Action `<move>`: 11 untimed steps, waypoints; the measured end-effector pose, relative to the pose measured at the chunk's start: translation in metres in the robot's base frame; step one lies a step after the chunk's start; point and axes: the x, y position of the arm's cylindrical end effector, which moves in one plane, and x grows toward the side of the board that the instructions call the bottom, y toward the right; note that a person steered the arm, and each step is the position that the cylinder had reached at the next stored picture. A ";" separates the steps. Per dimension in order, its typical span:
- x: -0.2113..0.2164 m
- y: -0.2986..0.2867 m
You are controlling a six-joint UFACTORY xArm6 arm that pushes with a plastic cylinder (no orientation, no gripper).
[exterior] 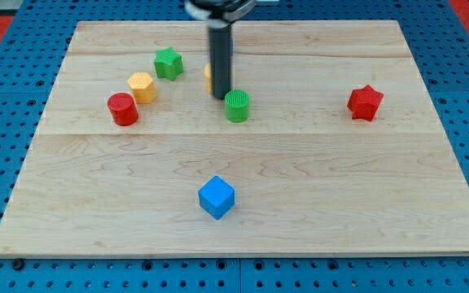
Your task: Push the green circle close to the blue cube
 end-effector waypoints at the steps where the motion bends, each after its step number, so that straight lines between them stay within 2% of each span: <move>1: 0.045 -0.007; 2: -0.005 -0.024; 3: -0.025 0.005; 4: -0.001 0.069; 5: 0.044 0.079; 6: 0.057 0.091; 7: 0.100 0.094; 8: 0.106 0.092; 9: 0.108 0.124; 10: 0.136 0.125; 11: 0.158 0.093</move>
